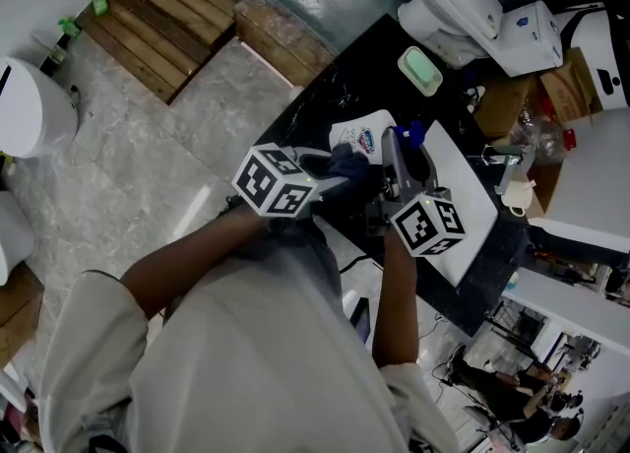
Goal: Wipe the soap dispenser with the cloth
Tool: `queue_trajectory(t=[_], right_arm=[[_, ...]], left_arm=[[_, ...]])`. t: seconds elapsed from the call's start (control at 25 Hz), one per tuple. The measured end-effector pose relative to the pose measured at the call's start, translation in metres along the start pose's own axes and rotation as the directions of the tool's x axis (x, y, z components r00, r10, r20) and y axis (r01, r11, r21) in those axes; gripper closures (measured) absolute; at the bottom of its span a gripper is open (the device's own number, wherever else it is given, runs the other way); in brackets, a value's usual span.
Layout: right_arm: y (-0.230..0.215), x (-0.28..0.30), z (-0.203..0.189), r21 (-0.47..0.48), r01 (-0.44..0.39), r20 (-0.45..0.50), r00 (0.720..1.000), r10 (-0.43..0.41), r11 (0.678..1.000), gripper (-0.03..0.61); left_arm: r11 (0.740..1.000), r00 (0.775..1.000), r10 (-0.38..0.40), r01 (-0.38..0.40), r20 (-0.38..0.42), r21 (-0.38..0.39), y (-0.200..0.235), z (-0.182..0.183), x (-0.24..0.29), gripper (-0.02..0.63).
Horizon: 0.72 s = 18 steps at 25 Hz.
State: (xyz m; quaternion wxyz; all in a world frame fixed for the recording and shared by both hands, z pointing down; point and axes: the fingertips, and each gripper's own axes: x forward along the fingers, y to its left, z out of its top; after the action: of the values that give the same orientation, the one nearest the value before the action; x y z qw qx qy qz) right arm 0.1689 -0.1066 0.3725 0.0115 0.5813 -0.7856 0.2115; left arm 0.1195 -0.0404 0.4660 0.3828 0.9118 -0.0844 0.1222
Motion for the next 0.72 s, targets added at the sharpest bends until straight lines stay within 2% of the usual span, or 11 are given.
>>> queue_trajectory(t=[0.52,0.72], right_arm=[[0.0011,0.0007,0.0000,-0.004,-0.006,-0.001,1.000,0.006,1.000,0.443],[0.0003,0.0010,0.0007,-0.008,-0.005,-0.001,1.000,0.005,1.000,0.443]], left_arm=[[0.995,1.000,-0.005,0.002,-0.022,-0.104,0.0068,-0.0093,0.0032,0.479],[0.981,0.999,-0.026,0.020,-0.026,-0.193,0.0083,-0.0109,0.0047,0.479]])
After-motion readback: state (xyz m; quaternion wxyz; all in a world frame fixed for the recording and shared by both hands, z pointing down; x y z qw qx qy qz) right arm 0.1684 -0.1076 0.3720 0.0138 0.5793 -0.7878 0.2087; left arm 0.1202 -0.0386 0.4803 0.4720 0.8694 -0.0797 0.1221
